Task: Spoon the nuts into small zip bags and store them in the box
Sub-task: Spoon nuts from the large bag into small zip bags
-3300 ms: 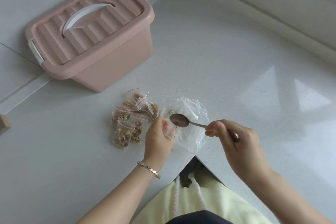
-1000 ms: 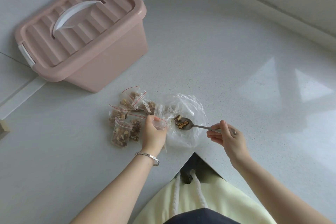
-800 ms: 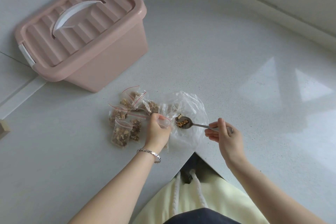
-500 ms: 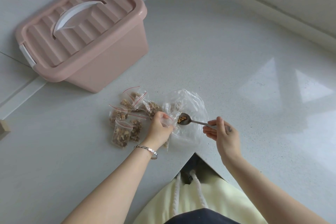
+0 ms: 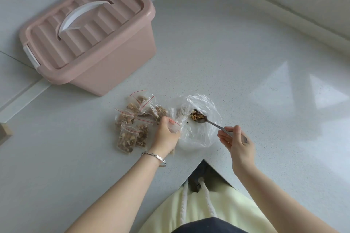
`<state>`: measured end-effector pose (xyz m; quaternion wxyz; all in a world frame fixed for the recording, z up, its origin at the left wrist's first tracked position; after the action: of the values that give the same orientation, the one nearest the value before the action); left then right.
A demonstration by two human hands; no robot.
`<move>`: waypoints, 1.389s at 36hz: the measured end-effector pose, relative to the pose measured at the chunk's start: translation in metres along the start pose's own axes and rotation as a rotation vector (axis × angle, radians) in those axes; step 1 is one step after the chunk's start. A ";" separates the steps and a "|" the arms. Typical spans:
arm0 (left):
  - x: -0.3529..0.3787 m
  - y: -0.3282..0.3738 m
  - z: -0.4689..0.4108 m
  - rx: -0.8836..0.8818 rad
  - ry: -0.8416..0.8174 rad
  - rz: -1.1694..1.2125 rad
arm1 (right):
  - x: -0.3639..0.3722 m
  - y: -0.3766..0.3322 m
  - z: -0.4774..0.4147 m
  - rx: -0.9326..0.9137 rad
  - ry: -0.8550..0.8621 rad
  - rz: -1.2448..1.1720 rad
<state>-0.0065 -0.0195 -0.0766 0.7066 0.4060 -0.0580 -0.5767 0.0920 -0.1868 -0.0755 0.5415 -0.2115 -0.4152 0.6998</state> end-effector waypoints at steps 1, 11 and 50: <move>0.000 -0.001 0.000 0.005 0.011 0.004 | -0.001 -0.001 0.000 0.005 -0.020 -0.003; -0.005 -0.009 0.017 0.255 0.337 -0.082 | -0.018 -0.025 0.007 0.049 -0.149 0.003; -0.022 -0.006 0.033 0.463 0.576 -0.381 | 0.019 -0.096 0.023 -0.679 -0.426 0.993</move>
<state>-0.0364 -0.0178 -0.0499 0.4646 0.7022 0.0901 -0.5319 0.1249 -0.1707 0.0181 -0.0389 -0.3948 -0.5648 0.7236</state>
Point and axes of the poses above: each hand's wrist, its own z-axis away from the middle knuckle, its own x-axis out of the palm, y = z × x, the point moved 2 cm from there along -z, towards the middle knuckle, and after that the axes turned 11 degrees about -y, right-handed, at the moved point
